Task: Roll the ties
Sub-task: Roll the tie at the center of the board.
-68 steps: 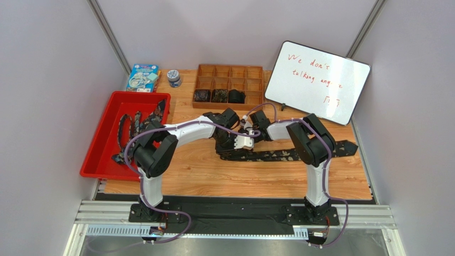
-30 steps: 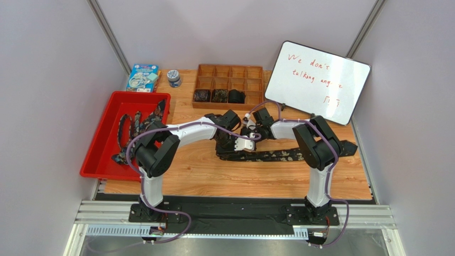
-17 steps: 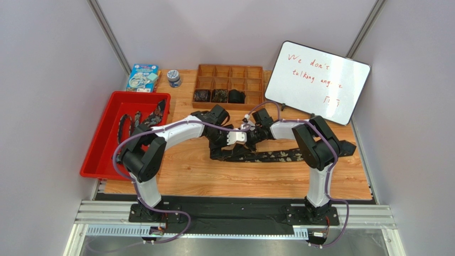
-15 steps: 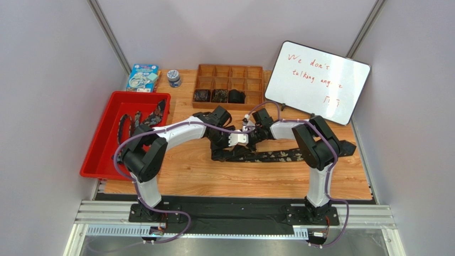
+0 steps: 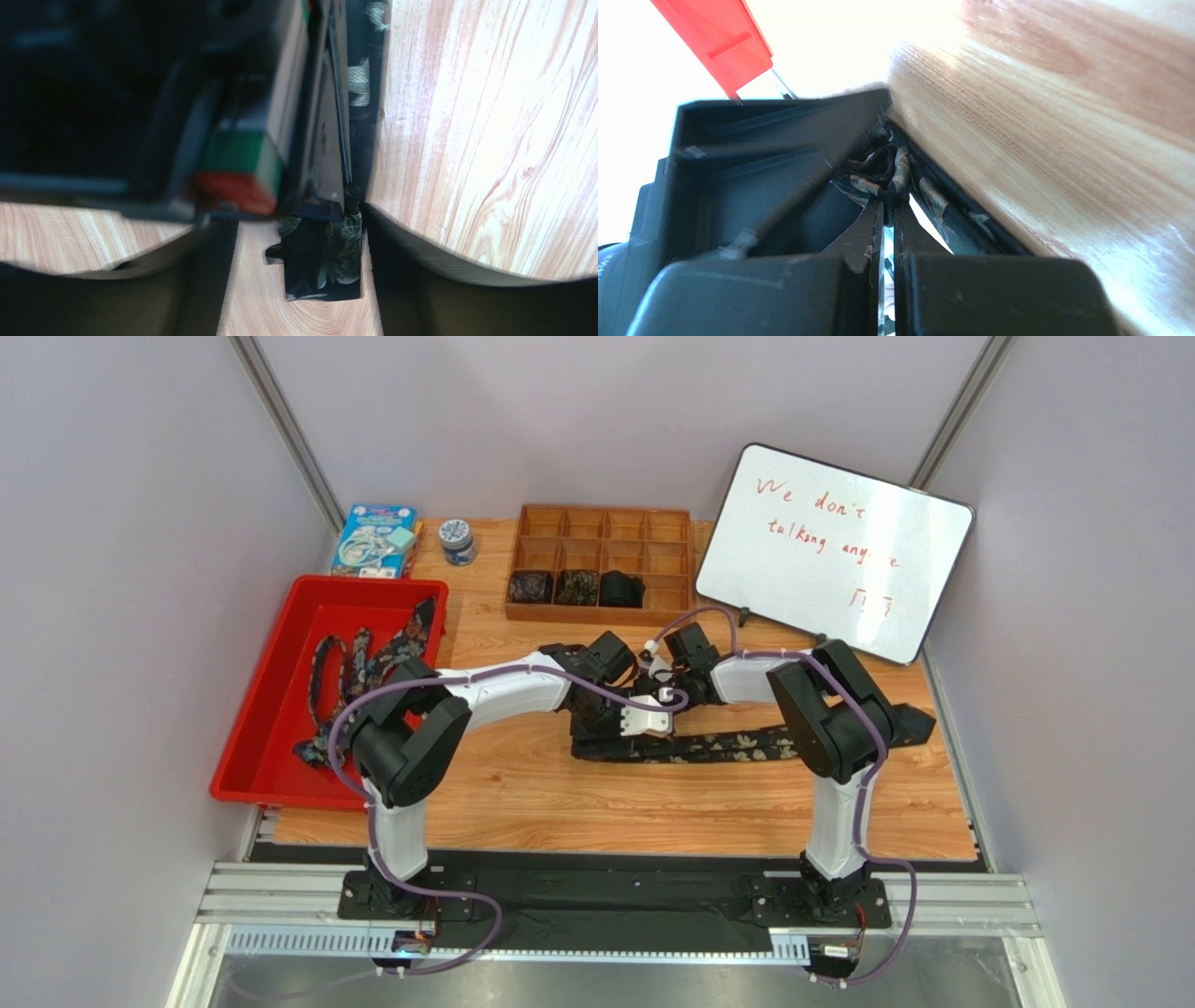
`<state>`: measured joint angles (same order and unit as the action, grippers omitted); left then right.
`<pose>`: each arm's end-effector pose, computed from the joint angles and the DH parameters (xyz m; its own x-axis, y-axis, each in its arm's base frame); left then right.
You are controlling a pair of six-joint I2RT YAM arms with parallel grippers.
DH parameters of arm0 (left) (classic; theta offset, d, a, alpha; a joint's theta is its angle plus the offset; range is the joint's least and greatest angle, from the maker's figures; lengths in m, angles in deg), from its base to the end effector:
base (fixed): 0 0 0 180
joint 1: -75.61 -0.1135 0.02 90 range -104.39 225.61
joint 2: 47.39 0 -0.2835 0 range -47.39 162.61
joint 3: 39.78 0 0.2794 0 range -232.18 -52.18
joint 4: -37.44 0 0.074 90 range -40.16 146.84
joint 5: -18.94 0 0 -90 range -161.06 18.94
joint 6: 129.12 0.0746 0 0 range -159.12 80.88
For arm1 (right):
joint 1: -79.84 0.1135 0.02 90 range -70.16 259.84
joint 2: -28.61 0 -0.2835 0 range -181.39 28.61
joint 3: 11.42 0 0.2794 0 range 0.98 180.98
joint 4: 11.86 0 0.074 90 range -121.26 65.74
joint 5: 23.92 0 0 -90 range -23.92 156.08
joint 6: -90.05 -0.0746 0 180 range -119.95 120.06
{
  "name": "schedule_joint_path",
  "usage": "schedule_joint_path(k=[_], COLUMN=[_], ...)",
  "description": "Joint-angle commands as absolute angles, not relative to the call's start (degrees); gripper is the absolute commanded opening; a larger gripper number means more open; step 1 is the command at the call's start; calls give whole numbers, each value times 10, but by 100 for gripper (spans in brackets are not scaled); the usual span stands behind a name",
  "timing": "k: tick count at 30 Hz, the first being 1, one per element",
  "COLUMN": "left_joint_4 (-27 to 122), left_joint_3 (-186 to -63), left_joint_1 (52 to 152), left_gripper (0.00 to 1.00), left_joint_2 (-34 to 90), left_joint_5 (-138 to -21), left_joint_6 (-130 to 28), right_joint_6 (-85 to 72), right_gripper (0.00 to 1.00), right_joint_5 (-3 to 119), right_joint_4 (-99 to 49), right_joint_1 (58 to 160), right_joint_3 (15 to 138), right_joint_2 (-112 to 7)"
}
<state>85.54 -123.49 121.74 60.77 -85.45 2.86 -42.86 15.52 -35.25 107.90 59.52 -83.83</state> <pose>0.2684 -0.3059 0.1277 0.0101 0.9243 -0.3815 0.9997 -0.0009 0.0243 0.3162 0.2338 0.0805 -0.9856 -0.0352 0.1653 0.1133 0.5877 0.8011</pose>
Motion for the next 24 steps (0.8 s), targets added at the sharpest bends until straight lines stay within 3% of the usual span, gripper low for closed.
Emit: schedule_joint_path(k=[1, 6, 8, 14, 17, 20, 24], left_joint_4=[861, 865, 870, 889, 897, 902, 901], left_joint_3=[-1247, -1235, -1227, -1215, -1214, -1215, -1213], left_joint_1=[1219, 1219, 1218, 1219, 1212, 1187, 1151], left_gripper=[59, 27, 25, 38, 60, 70, 74], left_joint_2=[633, 622, 620, 605, 590, 567, 540], left_joint_5=[-831, -836, -834, -861, -880, -918, -982], left_joint_6=[40, 65, 71, 90, 94, 90, 90], right_joint_6=[-447, -441, -421, -387, -367, -360, -358], right_gripper=[0, 0, 0, 0, 0, 0, 0], right_joint_5=[136, 131, 140, 172, 190, 188, 181], right_joint_4=[-345, -366, -381, -390, -391, -387, -384], right_joint_1=[1075, 1062, 1061, 1052, 1049, 1039, 1033], right_joint_3=[587, 585, 589, 608, 614, 617, 616], right_joint_2=[-830, -812, -817, -863, -877, -895, -918])
